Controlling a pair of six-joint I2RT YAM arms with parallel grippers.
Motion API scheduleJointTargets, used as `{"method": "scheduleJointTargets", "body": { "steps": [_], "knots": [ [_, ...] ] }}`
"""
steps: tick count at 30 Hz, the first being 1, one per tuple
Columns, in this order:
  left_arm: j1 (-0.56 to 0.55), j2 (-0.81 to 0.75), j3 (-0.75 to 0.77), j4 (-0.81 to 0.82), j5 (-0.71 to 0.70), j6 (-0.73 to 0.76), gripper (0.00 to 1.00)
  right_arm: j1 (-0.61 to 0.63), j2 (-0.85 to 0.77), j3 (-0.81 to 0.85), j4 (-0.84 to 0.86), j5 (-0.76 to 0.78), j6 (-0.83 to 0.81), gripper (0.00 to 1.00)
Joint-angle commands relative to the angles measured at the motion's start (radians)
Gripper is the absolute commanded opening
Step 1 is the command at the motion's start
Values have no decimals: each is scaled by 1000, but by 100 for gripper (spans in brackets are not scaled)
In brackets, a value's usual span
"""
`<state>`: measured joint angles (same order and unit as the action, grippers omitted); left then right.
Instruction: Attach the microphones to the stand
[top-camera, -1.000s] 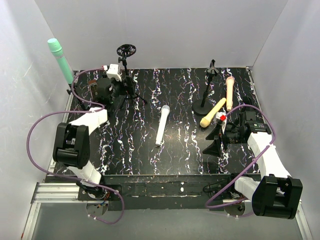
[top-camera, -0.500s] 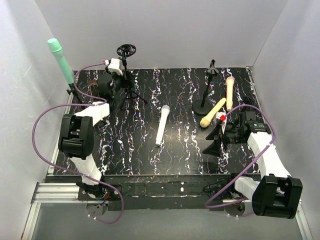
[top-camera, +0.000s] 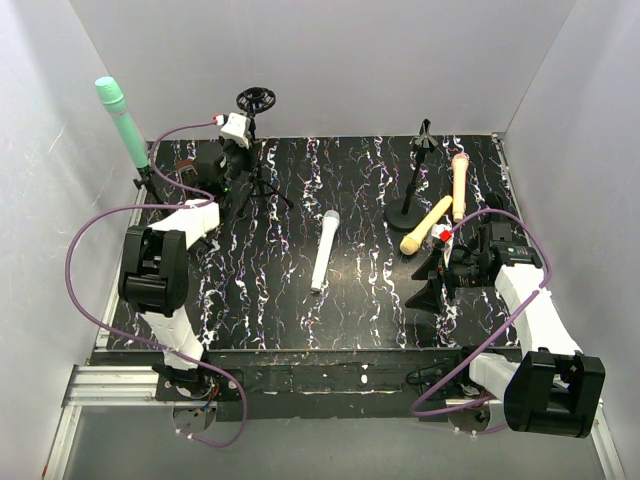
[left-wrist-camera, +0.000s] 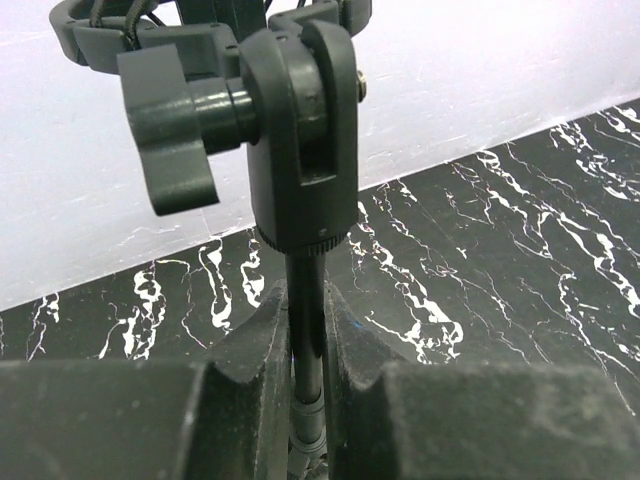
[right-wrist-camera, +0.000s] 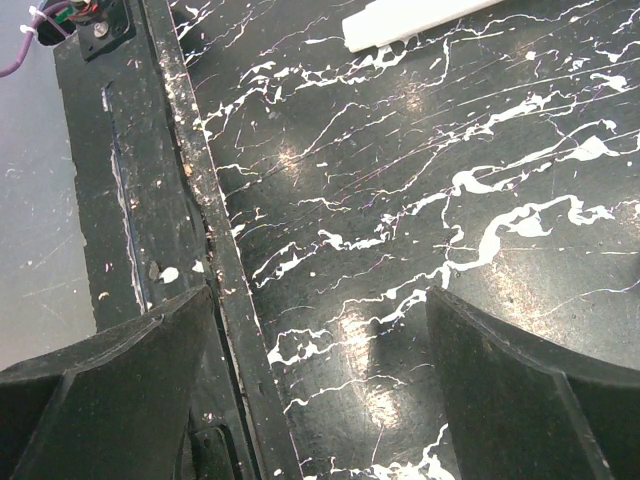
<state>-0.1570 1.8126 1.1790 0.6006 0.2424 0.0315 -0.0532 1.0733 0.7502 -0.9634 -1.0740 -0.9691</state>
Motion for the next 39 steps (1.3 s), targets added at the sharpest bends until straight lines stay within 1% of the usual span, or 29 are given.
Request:
{"method": "scheduleJointTargets", "body": {
  "steps": [1,4,7,11,13,15,20,23,27,30,34,39],
  "knots": [
    [7,-85,24,13,43,87,0,-7,-3,29,0,-12,-10,94],
    [14,-175,-11,-16,67,97,0,-5,-4,29,0,-14,-11,94],
    [16,-275,-45,-106,115,88,0,-7,-3,31,0,-17,-10,94],
    [16,-459,-146,-177,175,12,0,-5,-1,31,-3,-18,-13,94],
    [16,-550,-217,-176,236,-24,0,-5,-1,31,-3,-20,-11,94],
    [16,-633,-295,-159,326,-73,0,-5,1,31,-1,-23,-11,94],
    [11,-762,-331,-228,575,-163,0,-5,4,32,-3,-26,-13,94],
    [-2,-818,-352,-231,658,-220,0,-7,4,32,-3,-24,-13,94],
    [-58,-880,-372,-321,696,-190,0,-8,5,31,0,-24,-11,94],
    [-78,-933,-433,-325,716,-193,0,-8,8,31,2,-23,-8,94],
    [-85,-995,-521,-305,704,-194,0,-10,8,29,3,-20,-6,94],
    [-90,-1050,-600,-335,654,-134,0,-11,11,28,5,-20,-5,94]
  ]
}}
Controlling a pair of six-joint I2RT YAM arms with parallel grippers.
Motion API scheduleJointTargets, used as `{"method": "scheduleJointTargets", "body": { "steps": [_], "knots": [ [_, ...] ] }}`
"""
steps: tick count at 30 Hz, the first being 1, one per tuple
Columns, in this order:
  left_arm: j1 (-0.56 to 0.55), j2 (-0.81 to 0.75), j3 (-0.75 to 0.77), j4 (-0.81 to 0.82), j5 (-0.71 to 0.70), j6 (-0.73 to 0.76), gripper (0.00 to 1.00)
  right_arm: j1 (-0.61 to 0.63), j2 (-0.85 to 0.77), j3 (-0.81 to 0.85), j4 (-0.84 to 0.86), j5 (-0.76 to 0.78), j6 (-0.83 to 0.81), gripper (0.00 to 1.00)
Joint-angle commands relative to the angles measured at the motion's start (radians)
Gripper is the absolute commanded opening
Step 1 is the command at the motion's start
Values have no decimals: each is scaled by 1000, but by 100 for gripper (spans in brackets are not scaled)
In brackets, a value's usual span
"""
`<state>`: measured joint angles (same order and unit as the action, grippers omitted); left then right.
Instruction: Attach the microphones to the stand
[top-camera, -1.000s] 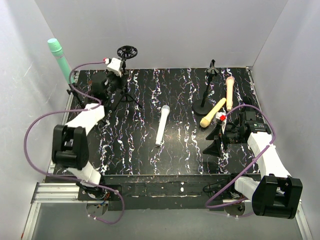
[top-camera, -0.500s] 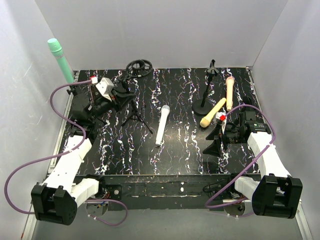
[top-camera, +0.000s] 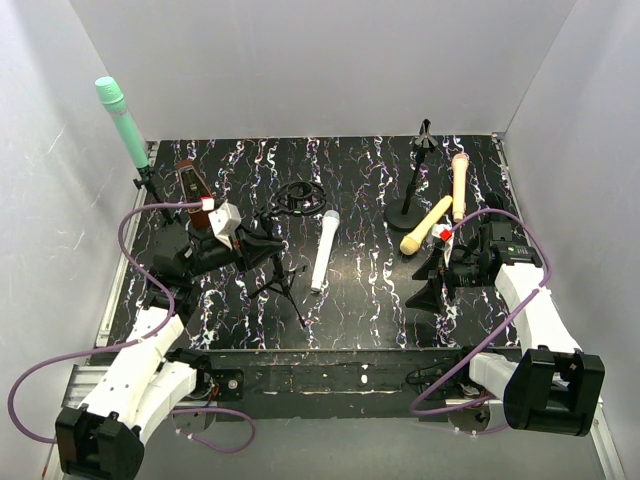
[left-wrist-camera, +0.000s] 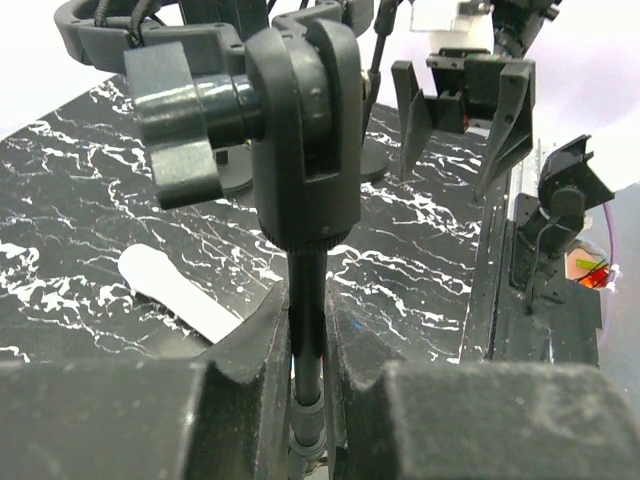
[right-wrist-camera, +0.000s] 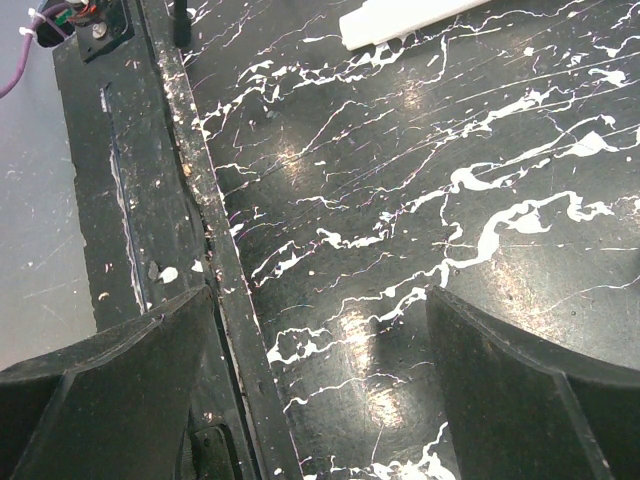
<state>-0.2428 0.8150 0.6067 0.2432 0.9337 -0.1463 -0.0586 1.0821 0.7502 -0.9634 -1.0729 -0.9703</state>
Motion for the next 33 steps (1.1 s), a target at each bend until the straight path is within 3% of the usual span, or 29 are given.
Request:
{"method": "scheduleJointTargets", "body": {
  "steps": [1,8,13,22,29,33],
  "knots": [
    [-4,-59,-47,39,-48,48,0,-6,6,26,3,-19,-4,94],
    [-6,-56,-140,134,-107,114,0,-9,13,28,3,-18,-4,94],
    [-6,-31,-125,4,-133,229,2,-9,18,28,6,-13,-2,94],
    [-4,-143,-111,-211,-177,298,62,-10,25,28,3,-15,-2,94],
    [-4,-261,-35,-421,-309,284,98,-23,10,26,2,-21,-1,94],
    [-4,-313,51,-536,-481,168,98,-32,6,26,2,-25,-1,94]
  ]
}}
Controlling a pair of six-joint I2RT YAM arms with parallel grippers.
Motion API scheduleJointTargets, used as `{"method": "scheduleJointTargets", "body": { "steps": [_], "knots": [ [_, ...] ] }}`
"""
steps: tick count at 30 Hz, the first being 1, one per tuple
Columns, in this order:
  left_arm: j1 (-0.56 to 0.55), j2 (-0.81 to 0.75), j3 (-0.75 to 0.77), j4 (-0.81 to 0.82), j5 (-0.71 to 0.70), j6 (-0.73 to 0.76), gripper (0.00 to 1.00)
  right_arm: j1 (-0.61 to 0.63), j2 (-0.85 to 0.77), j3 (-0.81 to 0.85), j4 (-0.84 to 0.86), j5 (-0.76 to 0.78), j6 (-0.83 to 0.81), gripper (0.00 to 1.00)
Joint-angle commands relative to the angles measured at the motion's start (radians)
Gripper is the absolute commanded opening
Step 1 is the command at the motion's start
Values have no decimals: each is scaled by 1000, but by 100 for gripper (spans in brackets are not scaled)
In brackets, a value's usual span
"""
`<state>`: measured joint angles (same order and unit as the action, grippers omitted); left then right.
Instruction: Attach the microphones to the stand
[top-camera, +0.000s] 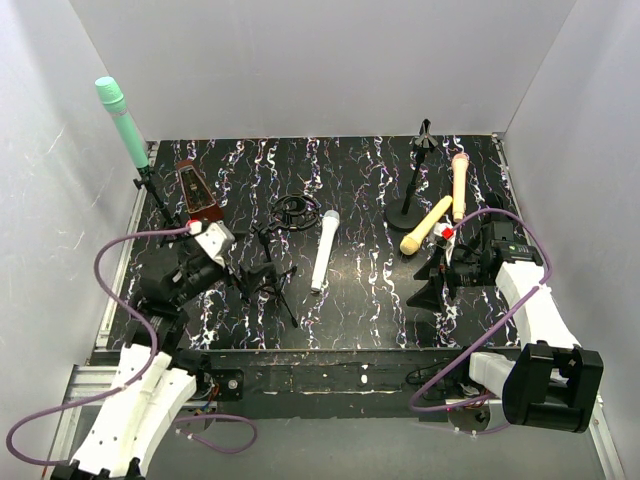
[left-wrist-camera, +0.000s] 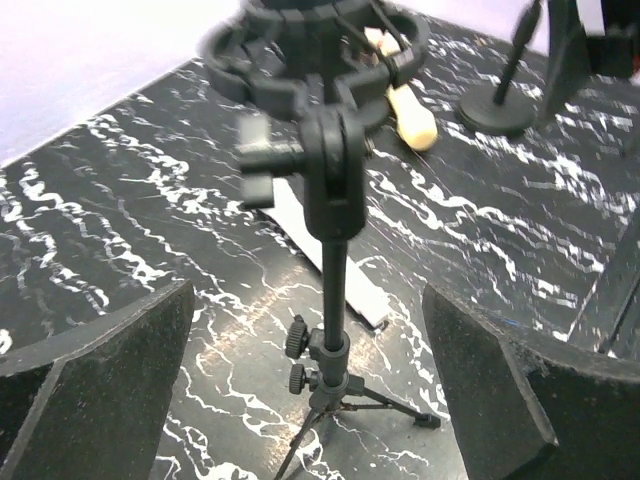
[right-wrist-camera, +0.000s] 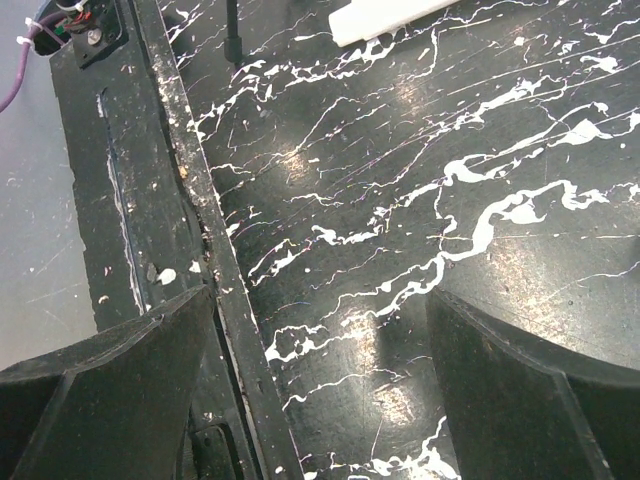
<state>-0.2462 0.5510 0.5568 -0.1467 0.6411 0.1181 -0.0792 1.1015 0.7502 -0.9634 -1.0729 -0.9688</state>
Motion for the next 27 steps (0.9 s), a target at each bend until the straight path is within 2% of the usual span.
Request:
{"method": "scheduleJointTargets", "body": {
  "steps": [1,5,10,15,19,22,25,27],
  "knots": [
    [-2,-63,121,-166,-236,-166,98,-14,-14,26,0,-27,-2,94],
    [-1,-86,211,-214,-305,-325,98,-25,-19,28,0,-32,-2,94],
    [-2,-34,356,-261,-224,-394,98,-28,-32,29,2,-45,19,93],
    [-1,46,488,-323,-130,-428,98,-36,-69,41,130,-13,229,93],
    [-2,30,465,-336,-161,-390,98,-37,-92,66,195,14,376,91],
    [-2,4,424,-358,-208,-339,98,-30,-72,119,157,42,415,89],
    [-2,-48,346,-358,-265,-316,98,37,-37,190,108,119,455,87],
    [-2,-88,280,-353,-316,-311,98,112,-25,202,138,184,530,87]
  ]
}}
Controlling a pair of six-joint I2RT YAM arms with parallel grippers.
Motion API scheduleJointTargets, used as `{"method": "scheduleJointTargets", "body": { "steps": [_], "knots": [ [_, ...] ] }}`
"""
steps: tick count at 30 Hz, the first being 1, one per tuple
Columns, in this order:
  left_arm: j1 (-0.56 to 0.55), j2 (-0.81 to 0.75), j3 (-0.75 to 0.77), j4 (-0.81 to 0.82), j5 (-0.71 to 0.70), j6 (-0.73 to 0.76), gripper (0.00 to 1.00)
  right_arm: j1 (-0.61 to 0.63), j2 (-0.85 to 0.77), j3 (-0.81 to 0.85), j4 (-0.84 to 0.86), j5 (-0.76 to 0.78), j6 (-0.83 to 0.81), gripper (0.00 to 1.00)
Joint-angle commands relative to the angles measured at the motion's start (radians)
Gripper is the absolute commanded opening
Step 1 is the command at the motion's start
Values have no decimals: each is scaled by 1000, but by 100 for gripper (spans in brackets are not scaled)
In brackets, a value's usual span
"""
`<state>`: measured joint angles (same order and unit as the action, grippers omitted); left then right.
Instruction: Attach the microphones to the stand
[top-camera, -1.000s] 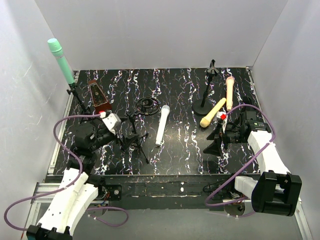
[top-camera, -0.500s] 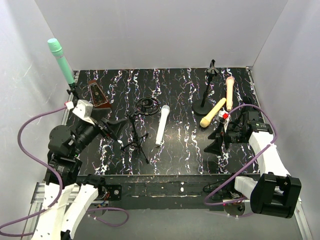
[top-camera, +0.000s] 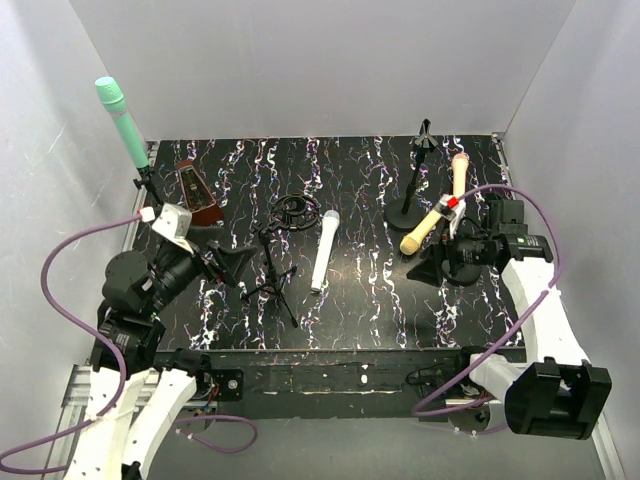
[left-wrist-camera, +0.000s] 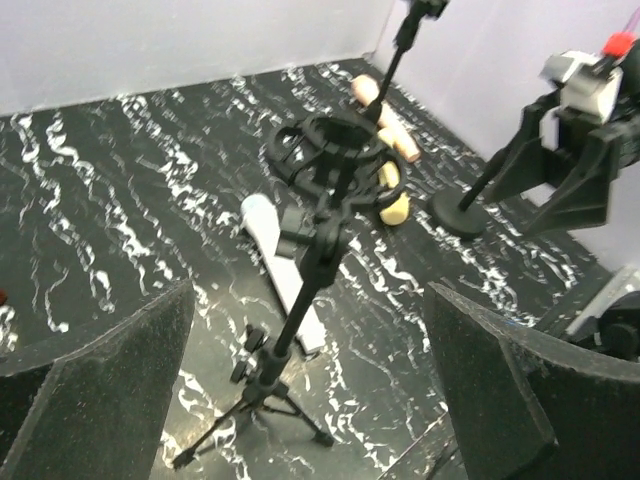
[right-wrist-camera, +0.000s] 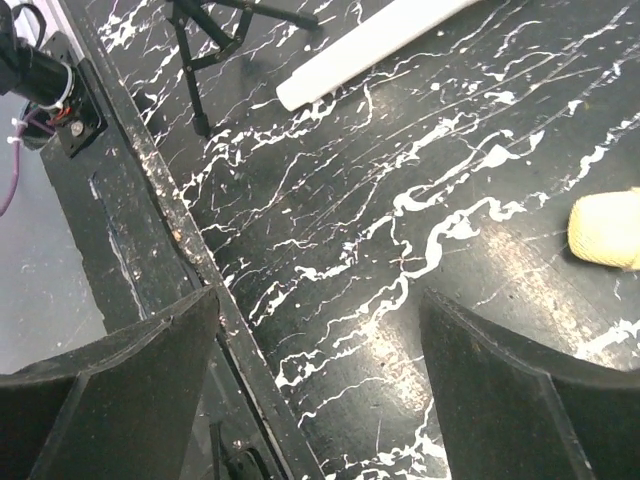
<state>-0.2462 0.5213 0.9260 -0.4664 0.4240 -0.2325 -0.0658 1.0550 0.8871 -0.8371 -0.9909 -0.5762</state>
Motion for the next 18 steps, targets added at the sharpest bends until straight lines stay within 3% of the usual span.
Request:
{"method": "scheduleJointTargets", "body": {
  "steps": [1,6,11,18],
  "knots": [
    [-1,-75,-125,-34,-128,42,98,141,26,65,35,127,175,87],
    [-2,-173,-236,-60,-276,78,98,339,95,52,205,273,376,84],
    [-2,-179,-245,-60,-382,124,98,403,218,127,250,372,570,79],
    [-2,-122,-240,-60,-360,113,98,576,351,236,328,745,840,83]
  ]
}}
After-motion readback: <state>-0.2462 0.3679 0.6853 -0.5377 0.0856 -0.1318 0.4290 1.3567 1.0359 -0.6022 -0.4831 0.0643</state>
